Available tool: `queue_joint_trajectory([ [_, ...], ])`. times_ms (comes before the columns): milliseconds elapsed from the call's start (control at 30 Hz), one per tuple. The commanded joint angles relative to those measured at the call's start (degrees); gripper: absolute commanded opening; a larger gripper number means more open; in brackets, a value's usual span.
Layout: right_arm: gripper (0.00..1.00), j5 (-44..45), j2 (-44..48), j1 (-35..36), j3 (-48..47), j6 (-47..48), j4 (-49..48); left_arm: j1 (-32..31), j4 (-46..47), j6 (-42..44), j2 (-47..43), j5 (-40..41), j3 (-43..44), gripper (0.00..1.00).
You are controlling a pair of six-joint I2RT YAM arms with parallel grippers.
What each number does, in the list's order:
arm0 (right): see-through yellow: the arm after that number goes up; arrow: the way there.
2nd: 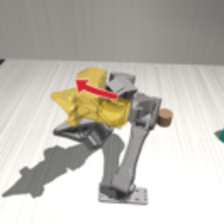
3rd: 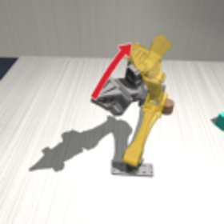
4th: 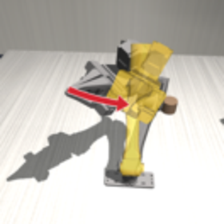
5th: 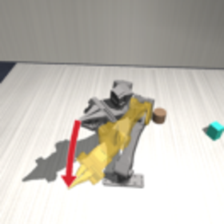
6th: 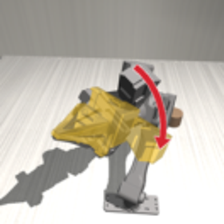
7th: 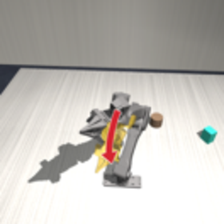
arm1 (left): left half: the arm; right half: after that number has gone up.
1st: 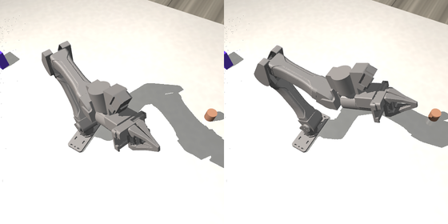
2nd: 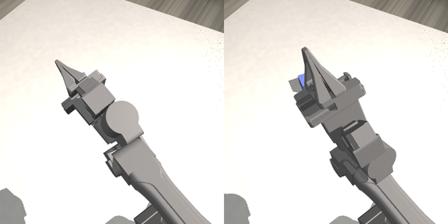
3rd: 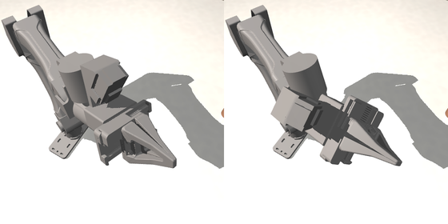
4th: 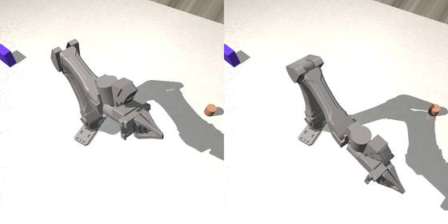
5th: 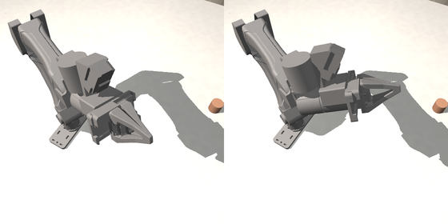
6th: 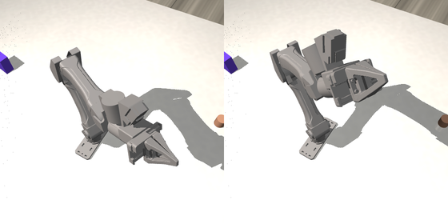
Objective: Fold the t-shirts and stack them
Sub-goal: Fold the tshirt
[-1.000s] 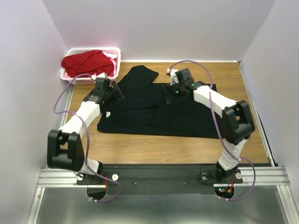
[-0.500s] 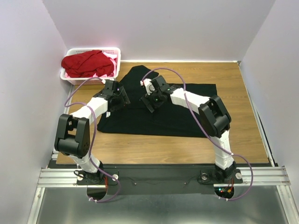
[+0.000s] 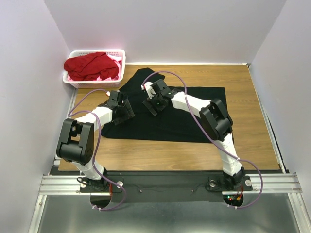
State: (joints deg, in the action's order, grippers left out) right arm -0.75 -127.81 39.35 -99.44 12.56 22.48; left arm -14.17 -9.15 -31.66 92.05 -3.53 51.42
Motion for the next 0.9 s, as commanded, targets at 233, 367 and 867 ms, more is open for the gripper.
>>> queue_joint_trajectory([
  [233,0.9,10.59,-1.74,-0.59,-5.68,-2.71,-1.39,-0.15,0.8,1.43,-1.52,1.24,-4.92,0.74],
  [367,0.89,13.32,-3.06,-2.78,-7.52,-5.78,-1.39,-0.24,0.88,1.34,-1.61,1.33,-5.19,0.74],
  [867,0.88,14.47,5.54,-10.25,-3.69,-16.33,-1.12,-0.24,-2.27,1.78,-4.16,2.56,-0.45,0.74],
])
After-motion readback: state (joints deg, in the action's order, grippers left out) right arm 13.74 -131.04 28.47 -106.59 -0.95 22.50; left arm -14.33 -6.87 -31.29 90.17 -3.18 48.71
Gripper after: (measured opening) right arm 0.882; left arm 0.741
